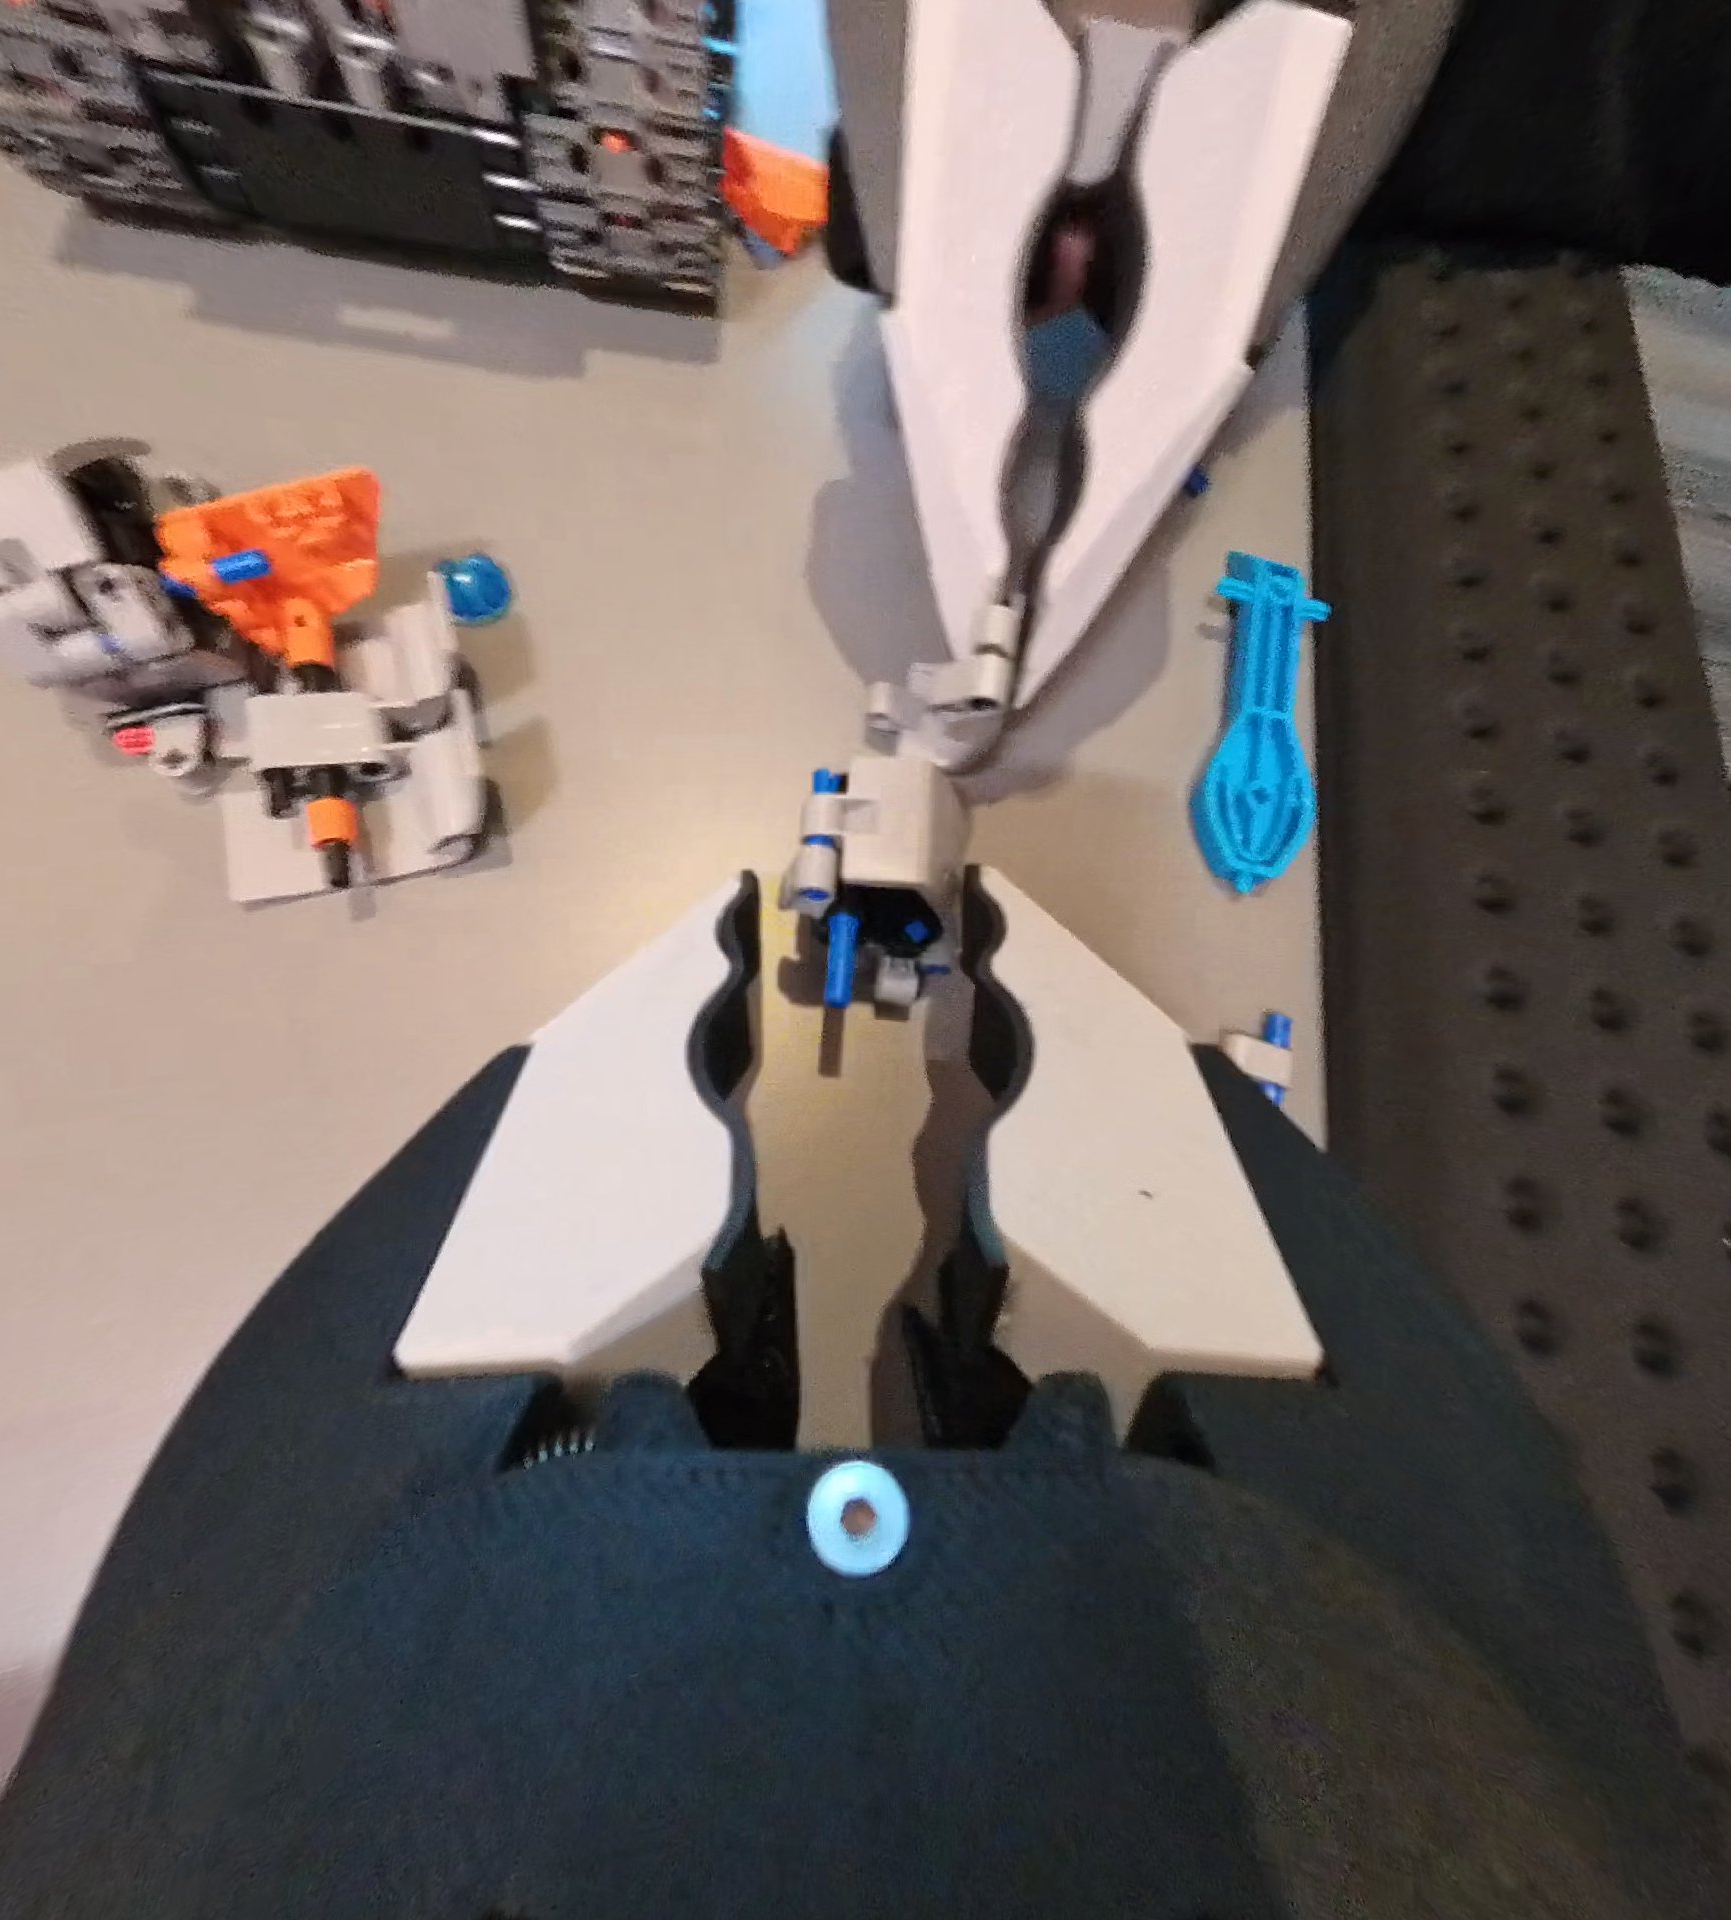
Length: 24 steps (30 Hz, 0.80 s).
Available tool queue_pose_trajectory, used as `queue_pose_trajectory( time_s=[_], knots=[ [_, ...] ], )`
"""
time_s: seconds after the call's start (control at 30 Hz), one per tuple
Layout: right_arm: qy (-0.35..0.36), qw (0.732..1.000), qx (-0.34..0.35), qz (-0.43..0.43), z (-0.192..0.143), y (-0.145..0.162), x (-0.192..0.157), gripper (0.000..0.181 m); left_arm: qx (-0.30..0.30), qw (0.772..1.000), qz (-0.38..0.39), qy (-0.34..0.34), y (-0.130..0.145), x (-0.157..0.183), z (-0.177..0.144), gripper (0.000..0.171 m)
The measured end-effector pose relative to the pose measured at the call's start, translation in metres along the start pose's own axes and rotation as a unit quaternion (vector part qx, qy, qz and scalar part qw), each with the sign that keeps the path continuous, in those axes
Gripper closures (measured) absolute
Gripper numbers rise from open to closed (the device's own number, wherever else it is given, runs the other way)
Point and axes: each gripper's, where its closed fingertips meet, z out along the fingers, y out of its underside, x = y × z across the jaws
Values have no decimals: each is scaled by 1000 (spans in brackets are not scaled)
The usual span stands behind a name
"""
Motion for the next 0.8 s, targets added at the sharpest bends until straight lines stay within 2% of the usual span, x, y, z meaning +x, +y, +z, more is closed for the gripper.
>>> queue_pose_trajectory(
  time_s=[0.13,0.33,0.43,0.6,0.8],
  knots=[
    [6,1000,5,5,-2,-2,3,181,17,999,7,-29,-7,-8,-10,122],
    [21,1000,6,11,-7,-1,10,181,-16,994,41,-100,-6,-10,-16,122],
    [26,1000,3,12,-8,1,13,181,-35,994,34,-99,-3,-5,-11,124],
    [35,999,-1,3,-9,1,14,181,-64,990,38,-116,2,-12,-3,116],
    [84,995,-5,-58,-14,-4,18,181,-70,984,79,-145,0,-16,-7,116]
  ],
)
